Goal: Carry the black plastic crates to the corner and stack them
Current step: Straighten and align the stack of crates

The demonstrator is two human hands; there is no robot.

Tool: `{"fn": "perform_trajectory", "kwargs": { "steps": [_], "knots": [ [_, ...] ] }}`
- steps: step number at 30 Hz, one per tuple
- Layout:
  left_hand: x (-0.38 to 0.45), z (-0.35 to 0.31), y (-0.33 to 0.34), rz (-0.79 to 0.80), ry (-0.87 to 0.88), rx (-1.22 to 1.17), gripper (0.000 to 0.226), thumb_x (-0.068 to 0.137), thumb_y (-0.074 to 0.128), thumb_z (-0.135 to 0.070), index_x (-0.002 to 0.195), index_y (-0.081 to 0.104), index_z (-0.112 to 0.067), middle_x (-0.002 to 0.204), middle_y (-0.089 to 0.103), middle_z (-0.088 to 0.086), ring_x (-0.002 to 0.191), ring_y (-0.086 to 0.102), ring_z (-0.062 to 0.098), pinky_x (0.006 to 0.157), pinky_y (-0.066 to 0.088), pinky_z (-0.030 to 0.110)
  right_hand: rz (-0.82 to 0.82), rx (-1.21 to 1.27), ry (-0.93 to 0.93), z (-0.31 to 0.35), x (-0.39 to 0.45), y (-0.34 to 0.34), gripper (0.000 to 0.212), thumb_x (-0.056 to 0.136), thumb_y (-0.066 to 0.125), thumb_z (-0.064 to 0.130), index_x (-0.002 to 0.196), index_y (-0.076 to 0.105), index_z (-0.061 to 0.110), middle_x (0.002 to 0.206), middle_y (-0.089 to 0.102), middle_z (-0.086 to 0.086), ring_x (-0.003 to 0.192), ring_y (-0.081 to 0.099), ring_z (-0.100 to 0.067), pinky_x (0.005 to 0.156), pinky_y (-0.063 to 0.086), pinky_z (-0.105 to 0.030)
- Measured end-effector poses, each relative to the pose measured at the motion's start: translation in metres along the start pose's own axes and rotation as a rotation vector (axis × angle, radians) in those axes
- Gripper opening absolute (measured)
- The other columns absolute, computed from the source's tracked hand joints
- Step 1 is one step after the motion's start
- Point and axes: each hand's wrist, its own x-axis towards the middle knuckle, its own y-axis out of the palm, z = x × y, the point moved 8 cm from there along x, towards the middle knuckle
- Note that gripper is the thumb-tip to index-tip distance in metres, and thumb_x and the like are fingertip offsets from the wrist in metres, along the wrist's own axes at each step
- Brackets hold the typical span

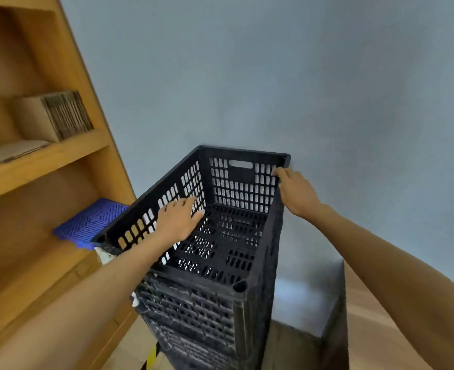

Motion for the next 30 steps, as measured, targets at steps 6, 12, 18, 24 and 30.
{"fn": "perform_trajectory", "kwargs": {
  "steps": [6,12,18,24,30],
  "knots": [
    [-0.041,-0.043,-0.014,0.007,0.039,0.008,0.059,0.1,0.029,-0.054,0.15,0.028,-0.024,0.15,0.042,0.003,0.138,0.038,0.026,0.112,0.03,0.047,0.053,-0.036,-0.065,0.016,0.007,0.014,0.049,0.078,0.047,-0.012,0.118,0.054,0.014,0.118,0.059,-0.011,0.107,0.053,-0.033,0.083,0.046,-0.041],
    [-0.07,-0.078,-0.024,0.03,0.072,0.004,0.057,0.1,0.028,-0.055,0.147,0.033,-0.024,0.14,0.052,0.005,0.132,0.043,0.028,0.107,0.037,0.047,0.065,-0.223,-0.162,0.027,-0.004,-0.005,0.048,0.083,0.048,-0.006,0.125,0.047,0.017,0.124,0.055,-0.009,0.113,0.051,-0.031,0.088,0.04,-0.039],
    [-0.105,-0.118,-0.022,0.205,0.069,-0.345,0.063,0.097,0.027,-0.061,0.147,0.03,-0.023,0.128,0.06,0.009,0.113,0.057,0.029,0.095,0.047,0.046,0.106,-0.124,-0.104,0.039,-0.055,-0.011,0.062,0.083,0.054,-0.003,0.139,0.037,0.017,0.139,0.045,-0.011,0.125,0.044,-0.034,0.093,0.042,-0.044],
    [-0.131,-0.167,0.004,0.307,-0.093,-0.298,0.085,0.091,0.028,-0.071,0.154,0.012,-0.016,0.135,0.054,0.016,0.116,0.057,0.036,0.089,0.049,0.042,0.222,-0.047,-0.069,0.018,-0.112,-0.012,0.071,0.092,0.046,0.005,0.153,0.012,0.021,0.141,0.044,-0.013,0.121,0.046,-0.035,0.09,0.043,-0.045],
    [-0.13,-0.171,-0.011,0.32,-0.226,0.032,0.074,0.097,0.014,-0.063,0.148,0.025,-0.011,0.139,0.051,0.015,0.122,0.053,0.035,0.092,0.041,0.043,0.358,0.018,-0.087,-0.01,-0.103,-0.021,0.072,0.099,0.049,0.025,0.155,0.004,0.026,0.147,0.039,-0.014,0.124,0.045,-0.036,0.099,0.044,-0.05]
  ]
}}
